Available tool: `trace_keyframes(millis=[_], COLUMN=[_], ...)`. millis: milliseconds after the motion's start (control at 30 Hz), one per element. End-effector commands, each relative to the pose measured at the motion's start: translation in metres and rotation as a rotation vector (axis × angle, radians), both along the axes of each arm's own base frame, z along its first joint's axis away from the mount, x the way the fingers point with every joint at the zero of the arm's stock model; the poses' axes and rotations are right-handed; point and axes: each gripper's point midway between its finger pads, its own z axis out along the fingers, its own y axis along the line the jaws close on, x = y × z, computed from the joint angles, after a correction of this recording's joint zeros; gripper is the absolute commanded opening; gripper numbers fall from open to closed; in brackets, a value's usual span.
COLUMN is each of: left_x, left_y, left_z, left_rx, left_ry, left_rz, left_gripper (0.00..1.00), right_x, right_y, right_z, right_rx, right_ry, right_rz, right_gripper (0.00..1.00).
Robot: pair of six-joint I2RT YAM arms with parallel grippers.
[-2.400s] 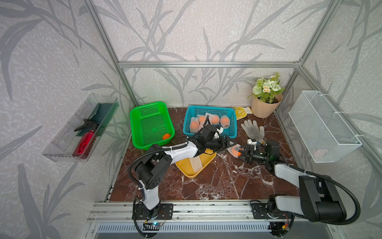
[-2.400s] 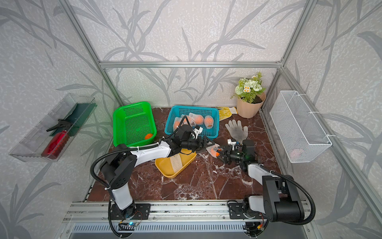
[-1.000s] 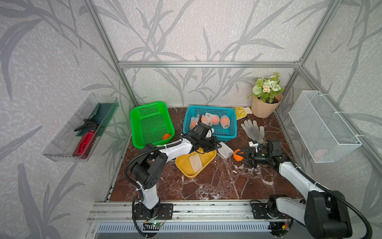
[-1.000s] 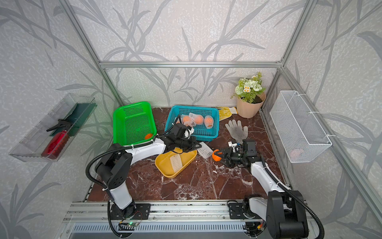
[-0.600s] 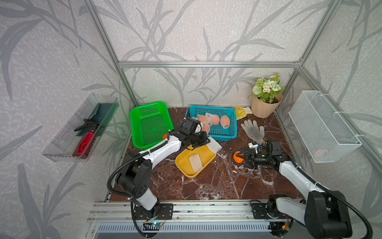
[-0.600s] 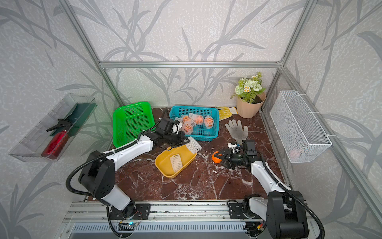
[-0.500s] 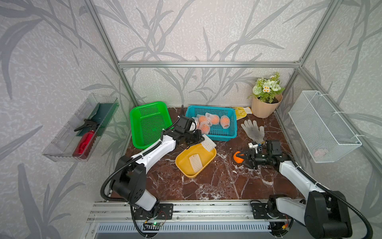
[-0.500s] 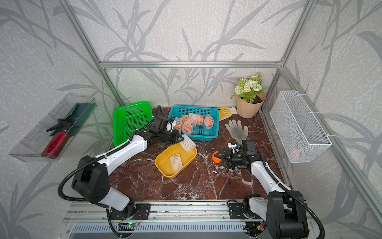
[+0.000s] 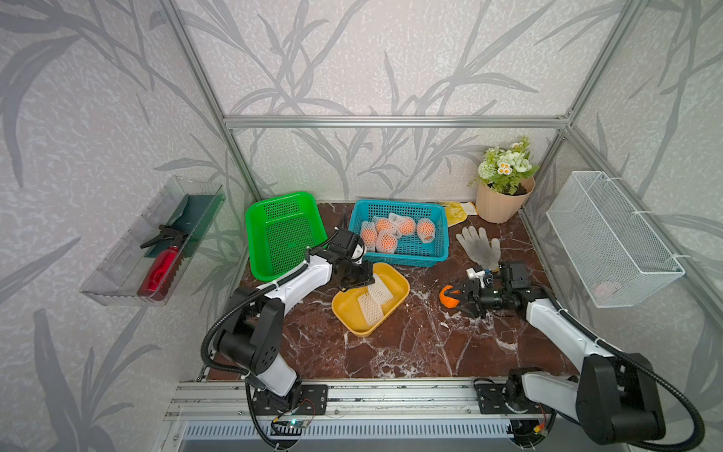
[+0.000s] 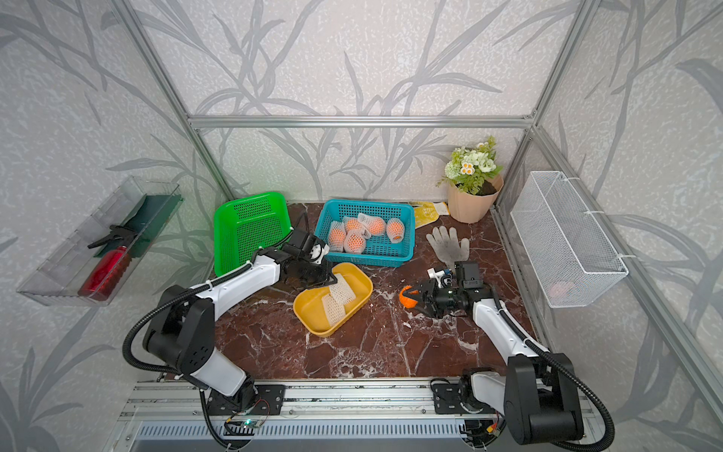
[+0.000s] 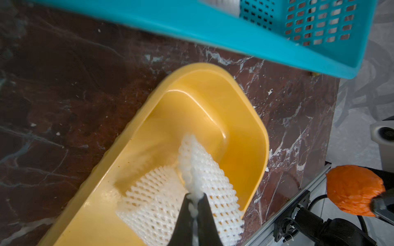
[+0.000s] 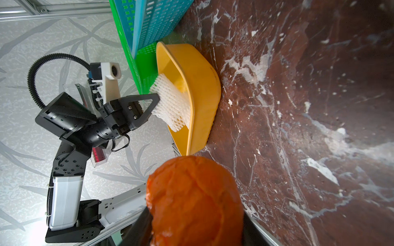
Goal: Remove foam nets from oranges
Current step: Place the foam net into the storage box, then place the orange in the basket.
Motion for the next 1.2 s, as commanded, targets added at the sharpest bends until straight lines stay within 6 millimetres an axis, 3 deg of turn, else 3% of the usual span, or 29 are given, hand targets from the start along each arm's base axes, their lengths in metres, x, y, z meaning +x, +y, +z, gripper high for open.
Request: trace_keyframes(millis=[0, 100, 167, 300, 433, 633, 767, 867, 1000, 1167], left_x=[0.001, -0.001, -0.002, -0.004, 0.006, 0.013, 0.008, -0.006, -0.042, -0.06], left_y=[-0.009, -0.01, -0.007, 0.005, 0.011, -0.002, -0.021, -0.052, -0.102, -0.135], left_z=[-0.005, -0.014, -0.021, -0.024, 0.013, 0.087, 0.115, 0.129, 0.139, 0.141], left_rx=[-0.028, -0.004, 0.027, 0.12, 0.132, 0.005, -0.103, -0.176, -0.236, -0.342], left_ry=[-0.011, 0.004, 0.019, 0.025, -0.075, -0.307, -0.45, -0.597, -0.836, -0.959], left_rz=[-0.037, -0.049, -0.056, -0.064, -0.032, -0.051, -0.124, -0.243, -0.478, -0.591], left_gripper=[0.01, 0.02, 0.09, 0.45, 0.66, 0.76, 0.78, 0.81, 0.86, 0.9], right_x=[0.001, 0.001, 0.001, 0.001, 0.001, 0.004, 0.006, 0.005, 0.003, -0.002], right_y=[0.003, 0.004, 0.004, 0.005, 0.007, 0.008, 0.01, 0.012, 0.016, 0.019], right_z=[0.005, 0.005, 0.006, 0.007, 0.005, 0.004, 0.005, 0.005, 0.004, 0.008], right_rx=[-0.01, -0.014, -0.019, -0.038, -0.061, -0.074, -0.069, -0.066, -0.064, -0.054], right_ry=[-0.012, -0.012, -0.015, -0.022, -0.023, -0.037, -0.04, -0.042, -0.035, -0.034], right_rz=[0.015, 0.018, 0.017, 0.025, 0.034, 0.026, 0.026, 0.033, 0.045, 0.052], right_gripper=[0.49, 0.49, 0.49, 0.49, 0.49, 0.49, 0.49, 0.49, 0.49, 0.49])
